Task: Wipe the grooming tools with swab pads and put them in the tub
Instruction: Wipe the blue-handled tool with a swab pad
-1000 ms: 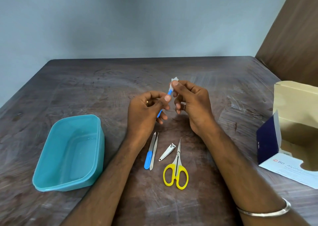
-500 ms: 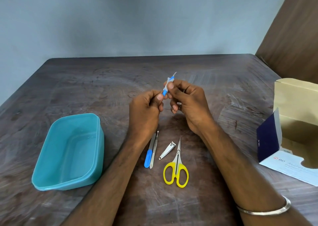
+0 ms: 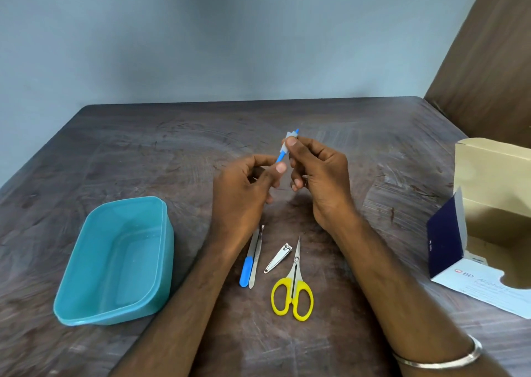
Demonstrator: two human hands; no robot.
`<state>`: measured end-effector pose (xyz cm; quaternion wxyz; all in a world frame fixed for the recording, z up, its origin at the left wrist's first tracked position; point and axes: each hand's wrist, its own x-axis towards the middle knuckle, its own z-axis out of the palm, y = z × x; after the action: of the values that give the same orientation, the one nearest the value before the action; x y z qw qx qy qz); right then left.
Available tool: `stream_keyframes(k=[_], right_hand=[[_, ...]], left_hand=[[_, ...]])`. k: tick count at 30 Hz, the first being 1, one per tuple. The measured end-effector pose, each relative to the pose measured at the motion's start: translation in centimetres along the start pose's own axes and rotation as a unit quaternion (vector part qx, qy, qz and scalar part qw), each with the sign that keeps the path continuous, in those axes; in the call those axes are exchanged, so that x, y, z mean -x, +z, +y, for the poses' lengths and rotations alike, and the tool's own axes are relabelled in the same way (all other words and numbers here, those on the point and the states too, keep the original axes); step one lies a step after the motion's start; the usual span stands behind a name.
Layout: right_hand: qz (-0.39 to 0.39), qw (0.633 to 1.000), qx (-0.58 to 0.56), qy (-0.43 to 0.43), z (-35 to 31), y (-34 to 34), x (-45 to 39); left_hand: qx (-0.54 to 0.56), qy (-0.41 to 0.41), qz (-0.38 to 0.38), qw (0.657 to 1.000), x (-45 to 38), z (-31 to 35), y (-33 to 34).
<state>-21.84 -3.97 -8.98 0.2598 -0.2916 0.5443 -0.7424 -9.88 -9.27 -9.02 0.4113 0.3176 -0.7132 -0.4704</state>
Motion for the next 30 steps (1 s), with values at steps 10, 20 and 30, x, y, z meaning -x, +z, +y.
stream_keyframes(k=[10, 20, 30], right_hand=[[-0.038, 0.999, -0.011, 0.003, 0.2, 0.0, 0.0], [-0.071, 0.997, 0.012, 0.001, 0.0, 0.2, 0.5], [-0.086, 0.995, 0.049, -0.017, 0.1, 0.7, 0.7]], left_hand=[[-0.195, 0.096, 0.052, 0.975, 0.5, 0.4, -0.1], [-0.110, 0.034, 0.046, 0.992, 0.2, 0.1, -0.1], [-0.019, -0.020, 0.036, 0.999, 0.0, 0.3, -0.3]])
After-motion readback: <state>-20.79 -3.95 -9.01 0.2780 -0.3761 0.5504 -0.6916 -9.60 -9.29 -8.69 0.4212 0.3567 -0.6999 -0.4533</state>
